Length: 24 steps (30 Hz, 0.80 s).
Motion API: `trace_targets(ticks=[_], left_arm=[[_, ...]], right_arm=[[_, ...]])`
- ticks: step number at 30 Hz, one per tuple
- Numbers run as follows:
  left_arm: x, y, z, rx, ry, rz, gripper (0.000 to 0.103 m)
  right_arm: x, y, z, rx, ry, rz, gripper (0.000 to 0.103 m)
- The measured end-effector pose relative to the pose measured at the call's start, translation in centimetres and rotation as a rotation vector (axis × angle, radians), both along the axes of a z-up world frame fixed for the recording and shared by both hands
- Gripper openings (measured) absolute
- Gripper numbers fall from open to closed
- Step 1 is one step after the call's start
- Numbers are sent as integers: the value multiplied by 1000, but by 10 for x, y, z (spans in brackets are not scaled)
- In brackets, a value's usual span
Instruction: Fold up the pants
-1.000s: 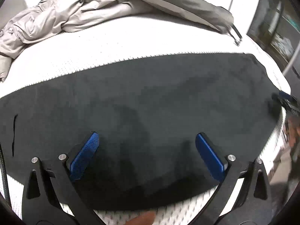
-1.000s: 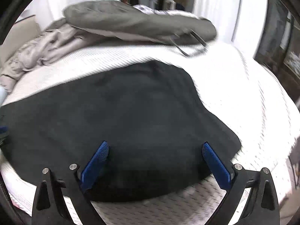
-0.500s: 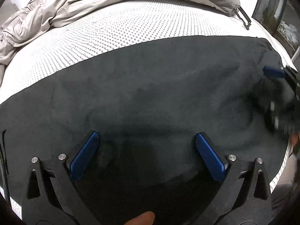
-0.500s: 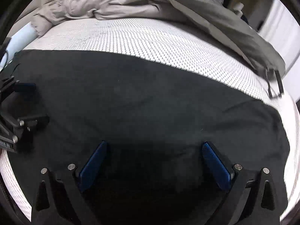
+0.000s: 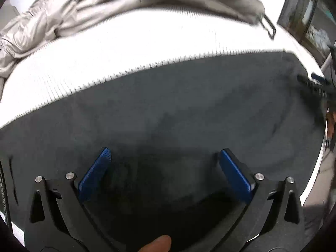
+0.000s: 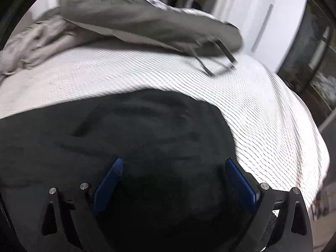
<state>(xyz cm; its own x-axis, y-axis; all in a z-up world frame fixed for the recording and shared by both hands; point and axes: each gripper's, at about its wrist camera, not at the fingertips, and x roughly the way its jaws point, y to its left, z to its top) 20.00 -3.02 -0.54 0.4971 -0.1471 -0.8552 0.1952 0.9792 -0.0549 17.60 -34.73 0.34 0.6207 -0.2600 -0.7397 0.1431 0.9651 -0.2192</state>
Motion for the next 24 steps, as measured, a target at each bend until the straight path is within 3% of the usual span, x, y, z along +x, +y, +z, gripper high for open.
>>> trace_targets(ticks=[2, 4, 7, 10, 12, 14, 16, 18, 19, 22, 24], left_arm=[[16, 8, 5, -34, -33, 52, 102], [32, 13, -3, -3, -54, 104, 102], [49, 18, -29, -14, 37, 137, 103], [48, 18, -27, -12, 29, 120, 103], [48, 19, -29, -21, 30, 118, 103], [48, 19, -28, -21, 31, 111, 103], [47, 20, -29, -25, 30, 98, 103], [50, 20, -28, -16, 35, 95, 103], [50, 19, -27, -13, 32, 97, 103], [53, 8, -16, -10, -1, 85, 102], [54, -14, -6, -26, -32, 41, 102]], right_arm=[[4, 19, 9, 0, -15, 49, 99], [14, 52, 12, 43, -1, 151, 99], [46, 100, -5, 89, 78, 288, 99], [72, 123, -33, 21, 181, 330, 99], [72, 118, -39, -16, 186, 346, 99], [72, 79, -33, -33, 176, 273, 99], [74, 16, -24, -93, 145, 104, 97], [66, -29, -23, 11, 148, 35, 96], [63, -49, -25, 2, 148, -65, 96], [47, -55, -12, 91, 103, -140, 94], [19, -24, 14, 14, -10, -97, 94]])
